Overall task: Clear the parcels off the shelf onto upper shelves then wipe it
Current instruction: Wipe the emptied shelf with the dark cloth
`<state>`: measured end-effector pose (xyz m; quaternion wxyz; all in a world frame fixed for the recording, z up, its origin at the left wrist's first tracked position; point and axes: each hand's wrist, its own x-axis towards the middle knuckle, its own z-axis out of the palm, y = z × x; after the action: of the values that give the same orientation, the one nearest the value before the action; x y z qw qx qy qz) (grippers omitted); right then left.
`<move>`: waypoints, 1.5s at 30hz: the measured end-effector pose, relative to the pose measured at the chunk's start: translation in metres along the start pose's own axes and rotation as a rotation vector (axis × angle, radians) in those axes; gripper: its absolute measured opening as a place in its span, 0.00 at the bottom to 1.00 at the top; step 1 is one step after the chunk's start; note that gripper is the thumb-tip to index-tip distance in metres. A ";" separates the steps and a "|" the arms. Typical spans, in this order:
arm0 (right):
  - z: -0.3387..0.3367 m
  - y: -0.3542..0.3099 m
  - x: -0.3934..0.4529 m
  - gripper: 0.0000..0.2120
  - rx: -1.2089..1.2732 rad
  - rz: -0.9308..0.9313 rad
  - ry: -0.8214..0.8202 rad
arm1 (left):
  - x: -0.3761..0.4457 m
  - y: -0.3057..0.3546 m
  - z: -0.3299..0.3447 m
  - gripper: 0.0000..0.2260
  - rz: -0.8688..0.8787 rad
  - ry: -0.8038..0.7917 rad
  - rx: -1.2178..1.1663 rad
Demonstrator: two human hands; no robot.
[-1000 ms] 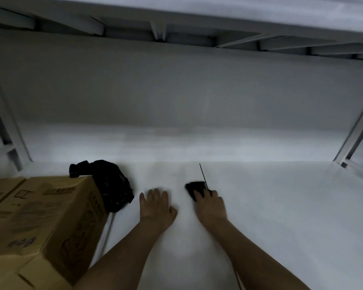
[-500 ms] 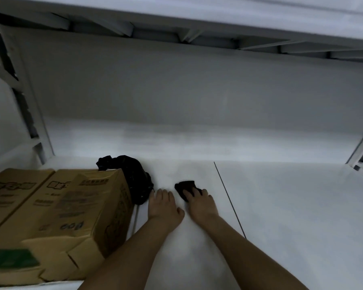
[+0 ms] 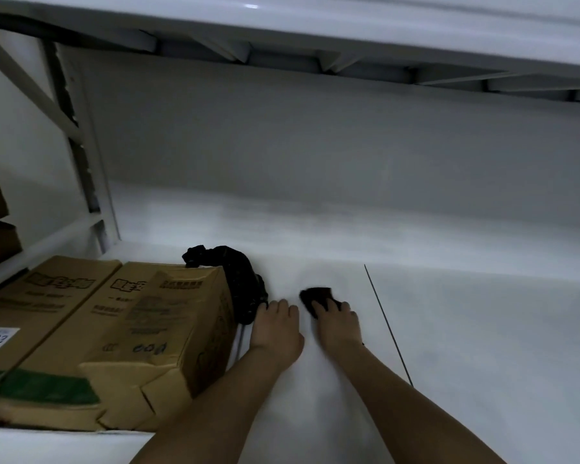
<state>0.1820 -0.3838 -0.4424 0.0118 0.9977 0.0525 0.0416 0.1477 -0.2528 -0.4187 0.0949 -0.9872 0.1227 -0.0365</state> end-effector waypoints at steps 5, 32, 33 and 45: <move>-0.001 0.009 0.006 0.27 0.112 -0.289 0.040 | 0.005 -0.002 -0.005 0.18 0.058 0.027 0.189; -0.005 -0.045 0.053 0.22 0.019 0.044 -0.086 | 0.030 -0.041 -0.010 0.28 0.079 -0.359 0.814; -0.004 -0.051 0.056 0.23 0.014 0.022 -0.083 | 0.030 -0.043 -0.013 0.28 0.092 -0.350 0.797; 0.007 -0.020 0.057 0.22 0.158 -0.619 0.051 | 0.035 -0.045 -0.009 0.30 0.063 -0.396 0.745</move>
<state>0.2373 -0.3579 -0.4452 -0.0551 0.9308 0.3570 0.0567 0.1911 -0.2208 -0.3993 0.4680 -0.8692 0.1108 0.1152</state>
